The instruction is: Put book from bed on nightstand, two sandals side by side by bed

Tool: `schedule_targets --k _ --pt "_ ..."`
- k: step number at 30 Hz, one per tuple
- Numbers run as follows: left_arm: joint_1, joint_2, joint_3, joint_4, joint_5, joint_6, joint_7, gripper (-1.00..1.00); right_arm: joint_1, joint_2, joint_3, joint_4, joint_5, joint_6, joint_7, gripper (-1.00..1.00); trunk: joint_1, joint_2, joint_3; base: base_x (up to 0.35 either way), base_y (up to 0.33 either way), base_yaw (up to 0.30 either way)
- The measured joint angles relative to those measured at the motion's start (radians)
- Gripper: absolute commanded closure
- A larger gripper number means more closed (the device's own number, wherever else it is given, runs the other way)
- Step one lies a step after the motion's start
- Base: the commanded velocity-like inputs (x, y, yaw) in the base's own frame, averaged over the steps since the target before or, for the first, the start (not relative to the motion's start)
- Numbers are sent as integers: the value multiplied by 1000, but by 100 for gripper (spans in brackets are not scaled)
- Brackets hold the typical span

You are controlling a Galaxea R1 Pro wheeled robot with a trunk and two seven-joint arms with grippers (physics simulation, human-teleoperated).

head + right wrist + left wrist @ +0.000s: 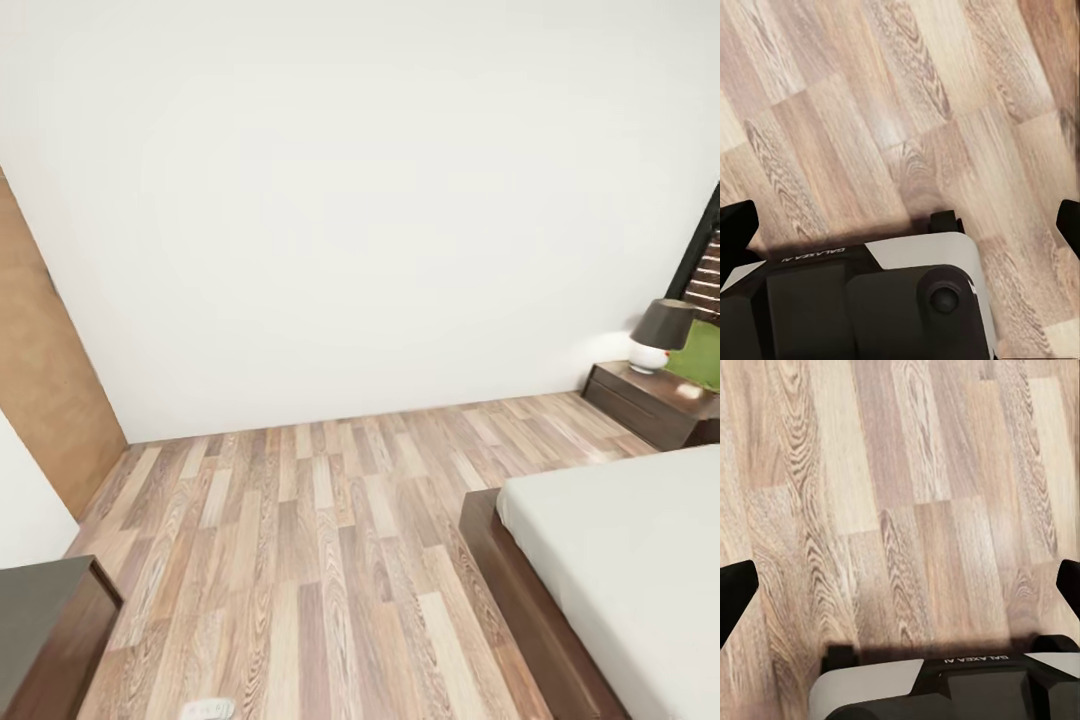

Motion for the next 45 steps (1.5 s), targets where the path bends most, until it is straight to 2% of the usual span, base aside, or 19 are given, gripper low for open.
schedule_targets --k 10,18,45 --pt "0 -2 -2 3 -1 -2 0 -100 0 0 0 0 -2 0 0 -100 0 0 0 0 0 -300" --pt "0 -35 -2 5 -3 -3 -1 -100 0 0 -1 0 -4 0 0 -100 0 0 1 0 0 -300" --pt "0 -38 -2 5 -4 -3 -2 -100 0 0 -1 0 -4 0 0 -100 0 0 11 0 0 -300"
